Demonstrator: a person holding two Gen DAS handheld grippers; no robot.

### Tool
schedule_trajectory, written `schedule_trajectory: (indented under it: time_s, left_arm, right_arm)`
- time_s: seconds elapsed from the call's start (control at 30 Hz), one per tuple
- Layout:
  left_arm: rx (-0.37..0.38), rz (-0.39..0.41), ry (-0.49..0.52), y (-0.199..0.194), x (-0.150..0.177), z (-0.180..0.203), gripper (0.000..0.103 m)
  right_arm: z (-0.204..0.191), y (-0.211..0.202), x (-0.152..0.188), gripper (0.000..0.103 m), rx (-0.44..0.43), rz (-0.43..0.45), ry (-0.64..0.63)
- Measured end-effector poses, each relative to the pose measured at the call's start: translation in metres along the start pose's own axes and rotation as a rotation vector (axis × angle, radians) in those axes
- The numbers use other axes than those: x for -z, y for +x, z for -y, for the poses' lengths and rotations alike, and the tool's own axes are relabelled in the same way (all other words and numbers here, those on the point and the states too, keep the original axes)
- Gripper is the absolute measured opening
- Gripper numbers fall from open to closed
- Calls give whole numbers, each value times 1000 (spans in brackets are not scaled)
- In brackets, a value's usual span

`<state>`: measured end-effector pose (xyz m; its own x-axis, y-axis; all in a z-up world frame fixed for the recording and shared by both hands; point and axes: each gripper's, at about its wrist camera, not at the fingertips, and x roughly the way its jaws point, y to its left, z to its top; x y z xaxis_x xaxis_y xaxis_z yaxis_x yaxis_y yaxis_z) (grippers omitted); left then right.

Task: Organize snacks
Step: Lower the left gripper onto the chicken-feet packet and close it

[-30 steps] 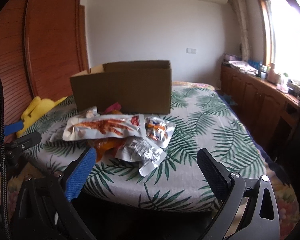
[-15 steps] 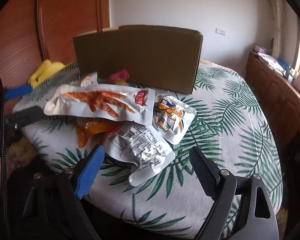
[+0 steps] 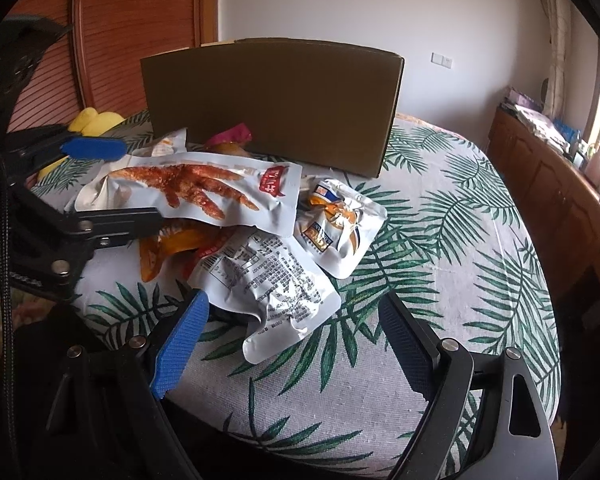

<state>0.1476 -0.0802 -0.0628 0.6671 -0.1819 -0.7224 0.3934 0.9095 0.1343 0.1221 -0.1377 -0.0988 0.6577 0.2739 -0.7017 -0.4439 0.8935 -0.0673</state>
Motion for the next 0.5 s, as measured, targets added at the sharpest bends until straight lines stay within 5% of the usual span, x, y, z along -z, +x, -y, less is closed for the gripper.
schedule_trajectory:
  time_s: [0.2,0.5]
  left_arm:
    - [-10,-83,105,20,-11,18,98]
    - [19,-88,98,32,-32,15,94]
  right_arm:
    - [-1,4,0,89,-4,-3,-1]
    - [0,3,-3,89,2,1,-8]
